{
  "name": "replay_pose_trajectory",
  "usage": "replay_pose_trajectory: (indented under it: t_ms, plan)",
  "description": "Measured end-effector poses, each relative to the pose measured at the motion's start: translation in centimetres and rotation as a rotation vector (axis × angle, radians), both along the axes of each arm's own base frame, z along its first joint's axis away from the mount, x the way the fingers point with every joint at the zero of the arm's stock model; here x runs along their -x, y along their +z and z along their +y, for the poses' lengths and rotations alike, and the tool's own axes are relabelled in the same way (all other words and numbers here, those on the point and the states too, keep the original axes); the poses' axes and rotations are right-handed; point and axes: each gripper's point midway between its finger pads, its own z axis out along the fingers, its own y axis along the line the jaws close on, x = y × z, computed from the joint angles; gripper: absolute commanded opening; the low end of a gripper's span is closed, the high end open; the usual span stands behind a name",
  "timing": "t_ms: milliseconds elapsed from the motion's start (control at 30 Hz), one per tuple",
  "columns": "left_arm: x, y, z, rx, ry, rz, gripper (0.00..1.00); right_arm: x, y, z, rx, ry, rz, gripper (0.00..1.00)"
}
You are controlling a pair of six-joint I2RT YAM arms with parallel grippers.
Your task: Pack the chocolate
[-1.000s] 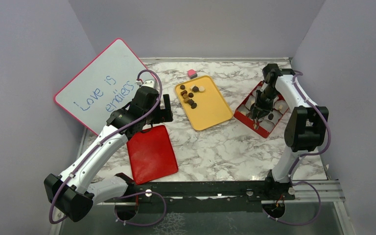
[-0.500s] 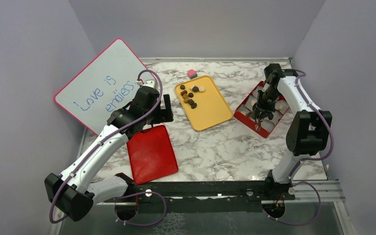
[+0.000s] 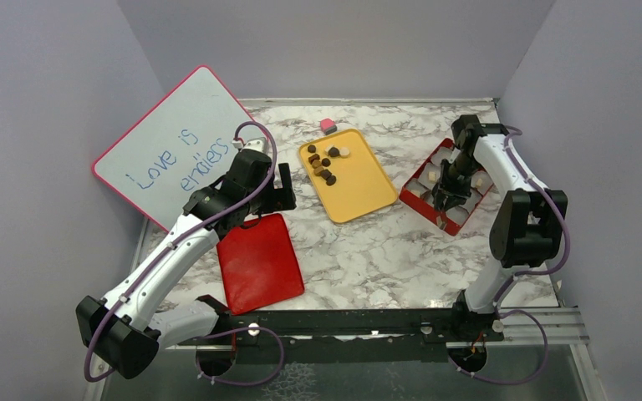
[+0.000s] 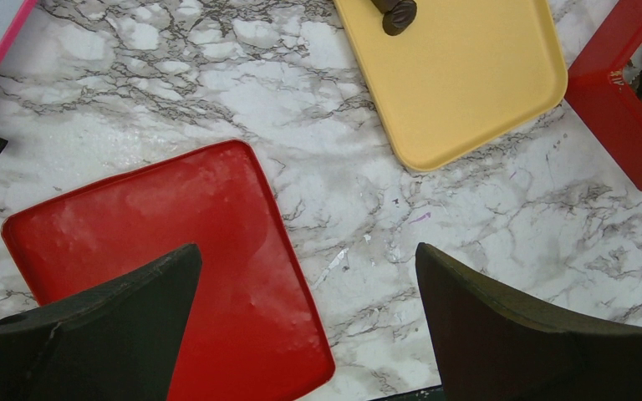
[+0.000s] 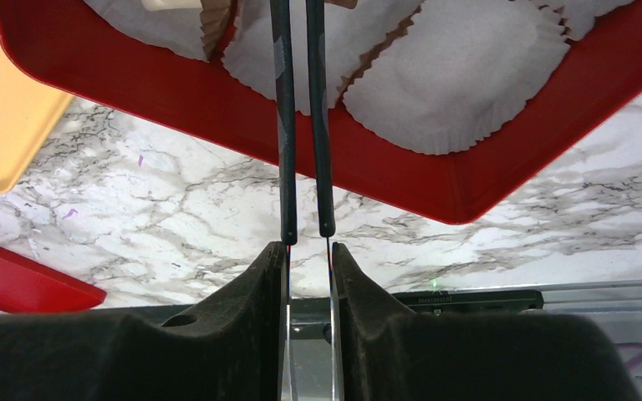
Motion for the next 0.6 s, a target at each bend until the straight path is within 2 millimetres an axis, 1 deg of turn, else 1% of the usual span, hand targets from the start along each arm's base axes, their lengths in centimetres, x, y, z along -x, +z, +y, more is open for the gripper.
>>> replay_pose_trajectory:
  t_ms: [133, 300, 467, 567, 600]
  plan:
    - [0.0, 0.0, 0.0, 0.001, 0.001, 0.000, 0.99, -0.2, 1.0, -0.3, 0.000, -0.009, -0.015, 0.27]
    - [0.0, 0.0, 0.0, 0.000, 0.001, -0.001, 0.99, -2.0, 3.7, -0.2, -0.011, -0.004, -0.101, 0.28]
    - [0.0, 0.0, 0.0, 0.000, 0.002, -0.002, 0.99, -2.5, 5.6, 0.7, -0.058, 0.005, -0.159, 0.29]
    - [-0.1, 0.1, 0.2, -0.003, 0.008, -0.009, 0.99, -3.0, 6.6, 1.5, -0.069, 0.030, -0.190, 0.29]
    - [-0.1, 0.2, 0.3, -0.004, 0.011, -0.012, 0.99, -3.2, 6.9, 2.1, -0.070, 0.049, -0.203, 0.29]
